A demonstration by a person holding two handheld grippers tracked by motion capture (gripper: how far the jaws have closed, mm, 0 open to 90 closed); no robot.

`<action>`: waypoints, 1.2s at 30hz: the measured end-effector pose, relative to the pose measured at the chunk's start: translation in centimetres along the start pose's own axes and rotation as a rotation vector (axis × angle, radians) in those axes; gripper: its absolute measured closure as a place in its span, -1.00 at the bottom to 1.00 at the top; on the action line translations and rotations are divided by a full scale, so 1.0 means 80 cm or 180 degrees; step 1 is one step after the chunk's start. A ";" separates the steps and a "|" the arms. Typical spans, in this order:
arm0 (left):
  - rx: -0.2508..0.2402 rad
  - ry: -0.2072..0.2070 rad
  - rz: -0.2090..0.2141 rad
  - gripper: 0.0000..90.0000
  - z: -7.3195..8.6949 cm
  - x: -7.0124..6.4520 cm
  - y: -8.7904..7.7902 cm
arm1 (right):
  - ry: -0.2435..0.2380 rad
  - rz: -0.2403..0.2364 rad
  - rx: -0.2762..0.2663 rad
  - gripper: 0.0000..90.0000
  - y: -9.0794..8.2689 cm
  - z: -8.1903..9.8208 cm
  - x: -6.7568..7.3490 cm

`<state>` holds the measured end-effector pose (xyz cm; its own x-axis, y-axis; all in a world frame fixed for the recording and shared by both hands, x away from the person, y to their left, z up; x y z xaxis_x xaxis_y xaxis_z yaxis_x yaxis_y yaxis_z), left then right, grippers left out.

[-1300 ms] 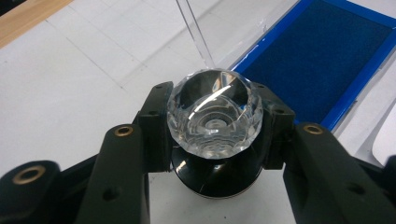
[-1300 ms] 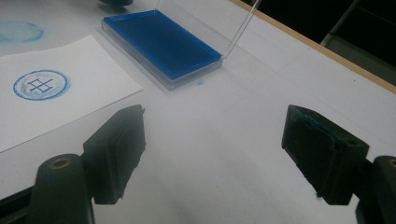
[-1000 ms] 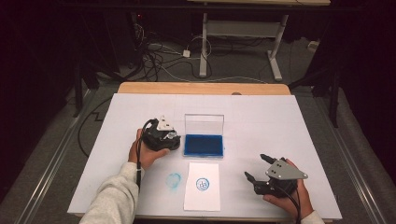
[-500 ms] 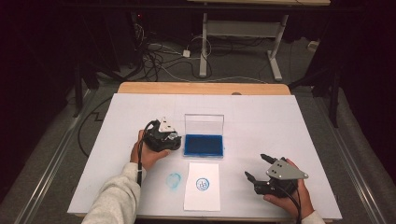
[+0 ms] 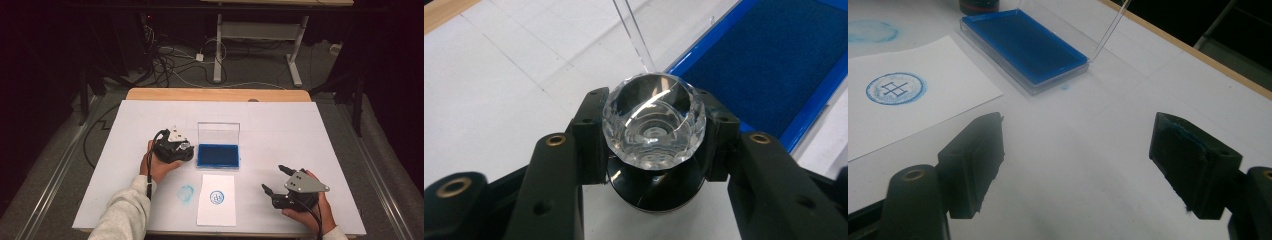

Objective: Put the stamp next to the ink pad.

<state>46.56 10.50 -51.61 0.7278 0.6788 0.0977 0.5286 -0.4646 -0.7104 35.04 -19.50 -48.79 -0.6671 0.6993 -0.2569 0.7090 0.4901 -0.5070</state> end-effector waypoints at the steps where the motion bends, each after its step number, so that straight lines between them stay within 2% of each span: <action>1: -0.0005 -0.0005 -0.0002 0.20 0.000 0.000 0.000 | 0.0004 0.0000 -0.0004 -0.51 0.000 0.000 0.000; 10: 0.0002 0.0024 -0.0020 0.19 -0.001 0.000 0.000 | 0.0002 -0.0016 0.0001 -0.51 0.000 0.000 0.000; 16: -0.0009 0.0035 -0.0113 0.13 -0.003 0.001 -0.003 | -0.0002 -0.0033 0.0008 -0.52 0.001 0.001 0.002; 25: -0.0093 0.0039 -0.0145 0.06 -0.008 0.002 -0.011 | 0.0001 -0.0057 0.0003 -0.52 0.002 0.001 0.003; 27: -0.0106 0.0056 -0.0169 0.02 -0.008 0.002 -0.014 | 0.0000 -0.0067 -0.0011 -0.52 0.002 0.000 0.004; 32: -0.0271 0.0007 -0.0236 -0.16 -0.013 0.004 -0.026 | -0.0023 -0.0072 -0.0012 -0.52 0.003 0.000 0.007; 34: -0.0302 -0.0038 -0.0286 -0.34 -0.013 0.005 -0.028 | -0.0015 -0.0079 -0.0004 -0.52 0.004 0.001 0.008; 36: -0.0347 -0.0008 -0.0312 -0.36 -0.014 0.004 -0.031 | -0.0018 -0.0091 0.0011 -0.52 0.005 0.002 0.009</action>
<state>45.97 11.25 -49.06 0.6693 0.7253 0.1611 0.6416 -0.4548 -0.6177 34.83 -18.87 -49.32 -0.6884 0.6821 -0.2468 0.6888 0.5081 -0.5170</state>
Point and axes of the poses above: each handheld gripper's, and its own axes: y roughly forward along the jaws, z roughly out of its underside, x roughly to its left, the point moved 9 cm from there along y, roughly forward along the jaws, and after that the axes turned 1 degree about x, right-handed, at the moved point
